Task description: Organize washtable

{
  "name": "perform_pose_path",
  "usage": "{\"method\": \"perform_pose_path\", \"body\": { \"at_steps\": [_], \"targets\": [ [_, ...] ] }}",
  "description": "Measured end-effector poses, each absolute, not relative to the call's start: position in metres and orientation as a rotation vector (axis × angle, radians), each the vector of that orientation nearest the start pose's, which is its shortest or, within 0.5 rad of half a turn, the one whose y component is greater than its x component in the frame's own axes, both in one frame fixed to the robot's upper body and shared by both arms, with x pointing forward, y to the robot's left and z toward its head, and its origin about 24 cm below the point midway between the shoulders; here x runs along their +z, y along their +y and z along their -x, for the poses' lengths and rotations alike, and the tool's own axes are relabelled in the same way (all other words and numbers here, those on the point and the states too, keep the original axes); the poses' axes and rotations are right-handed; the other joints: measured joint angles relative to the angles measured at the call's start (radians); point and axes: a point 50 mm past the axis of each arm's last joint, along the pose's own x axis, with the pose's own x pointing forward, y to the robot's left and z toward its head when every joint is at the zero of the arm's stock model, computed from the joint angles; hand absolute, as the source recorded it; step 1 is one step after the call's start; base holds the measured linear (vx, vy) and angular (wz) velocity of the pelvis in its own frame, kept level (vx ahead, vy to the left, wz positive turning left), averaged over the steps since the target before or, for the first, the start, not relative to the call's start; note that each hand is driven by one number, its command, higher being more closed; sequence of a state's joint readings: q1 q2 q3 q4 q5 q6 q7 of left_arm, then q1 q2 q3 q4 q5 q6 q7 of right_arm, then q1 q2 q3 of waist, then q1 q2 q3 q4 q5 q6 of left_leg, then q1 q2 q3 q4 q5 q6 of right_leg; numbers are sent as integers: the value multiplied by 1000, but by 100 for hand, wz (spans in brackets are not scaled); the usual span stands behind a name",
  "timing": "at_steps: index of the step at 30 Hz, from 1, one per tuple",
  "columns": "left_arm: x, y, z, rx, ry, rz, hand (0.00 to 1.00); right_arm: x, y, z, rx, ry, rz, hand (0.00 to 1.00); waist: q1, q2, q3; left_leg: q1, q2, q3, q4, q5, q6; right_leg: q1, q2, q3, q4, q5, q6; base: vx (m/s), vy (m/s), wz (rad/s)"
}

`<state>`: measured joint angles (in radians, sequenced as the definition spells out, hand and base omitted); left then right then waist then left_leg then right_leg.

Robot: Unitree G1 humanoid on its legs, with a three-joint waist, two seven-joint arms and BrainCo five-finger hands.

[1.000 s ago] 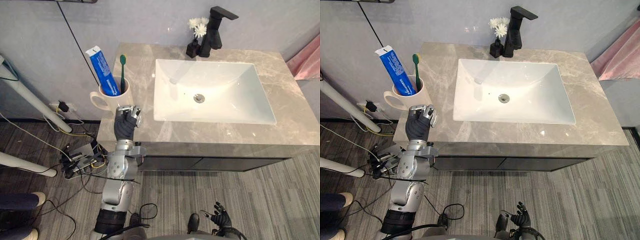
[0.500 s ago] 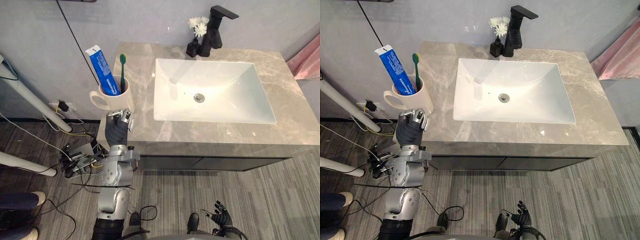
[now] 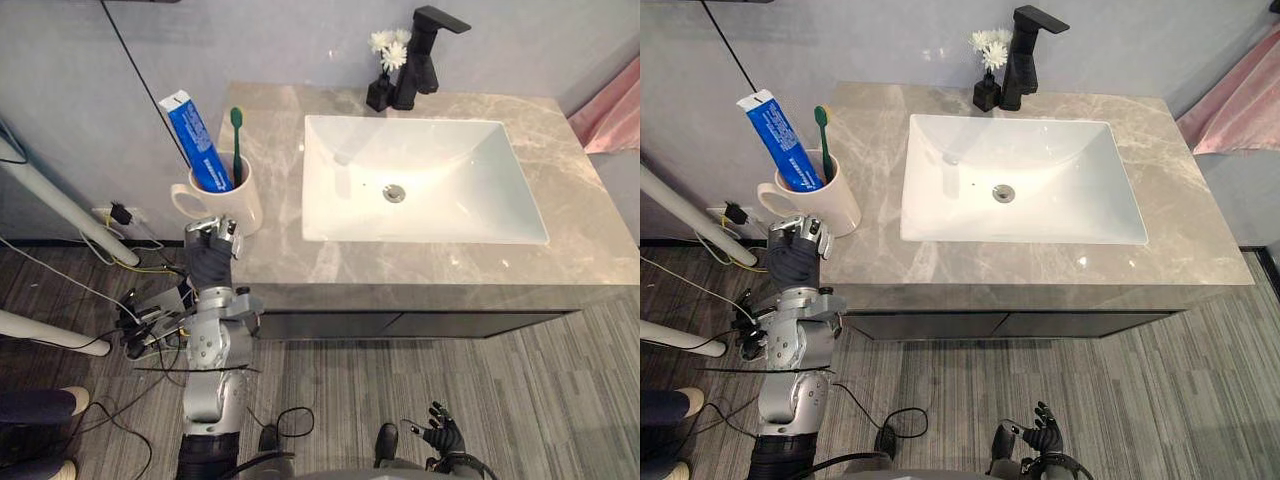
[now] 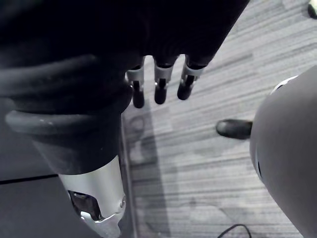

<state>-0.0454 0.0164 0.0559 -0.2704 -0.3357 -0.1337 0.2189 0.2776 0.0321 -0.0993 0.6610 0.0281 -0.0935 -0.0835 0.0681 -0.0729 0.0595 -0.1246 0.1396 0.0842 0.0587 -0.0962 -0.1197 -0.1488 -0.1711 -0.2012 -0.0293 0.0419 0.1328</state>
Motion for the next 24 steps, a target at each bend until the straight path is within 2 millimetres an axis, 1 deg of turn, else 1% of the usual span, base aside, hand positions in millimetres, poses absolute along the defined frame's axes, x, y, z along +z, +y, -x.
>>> {"method": "perform_pose_path", "body": {
  "at_steps": [3,5,8,11,17,18,19,24],
  "targets": [
    [124,182,-252,257,-419,328,100,-134,-174,-100,-263,841,-58,0,-1,-1,2,0,1,9,13,-2,-1,-4,1,14,0,3,-4,-7,-16,-10],
    [125,182,-253,260,-418,321,100,-134,-174,-100,-262,839,-56,0,0,-1,3,-5,3,19,13,-2,-1,-16,4,25,0,9,-7,-44,-31,-16],
    [119,182,-258,258,-389,323,100,-133,-174,-101,-253,834,-59,0,-1,-2,19,-5,9,30,14,-10,-3,-22,12,41,-1,15,-9,-66,-30,-16],
    [113,184,-261,246,-357,364,100,-133,-175,-100,-248,839,-62,0,-6,-3,23,-20,12,32,20,-11,-3,-33,15,46,-2,19,-9,-62,-36,-6],
    [117,188,-264,210,-380,424,100,-133,-180,-99,-252,838,-46,0,-15,-4,28,-20,16,44,21,-11,-4,-49,21,61,-2,24,-12,5,-28,-7],
    [118,189,-264,206,-386,441,100,-133,-180,-100,-251,837,-47,0,-24,-4,31,-21,16,46,22,-11,-4,-51,21,64,-3,25,-12,11,-22,-10],
    [118,190,-264,202,-386,451,100,-133,-180,-100,-250,837,-48,0,-26,-4,31,-20,16,48,24,-11,-4,-51,21,66,-3,25,-13,-5,-21,-6],
    [123,186,-269,162,-409,478,100,-133,-180,-101,-248,833,-48,0,-29,-7,48,-23,17,56,27,-11,-4,-57,23,78,-9,37,-19,-41,-26,-7]
  ]
}}
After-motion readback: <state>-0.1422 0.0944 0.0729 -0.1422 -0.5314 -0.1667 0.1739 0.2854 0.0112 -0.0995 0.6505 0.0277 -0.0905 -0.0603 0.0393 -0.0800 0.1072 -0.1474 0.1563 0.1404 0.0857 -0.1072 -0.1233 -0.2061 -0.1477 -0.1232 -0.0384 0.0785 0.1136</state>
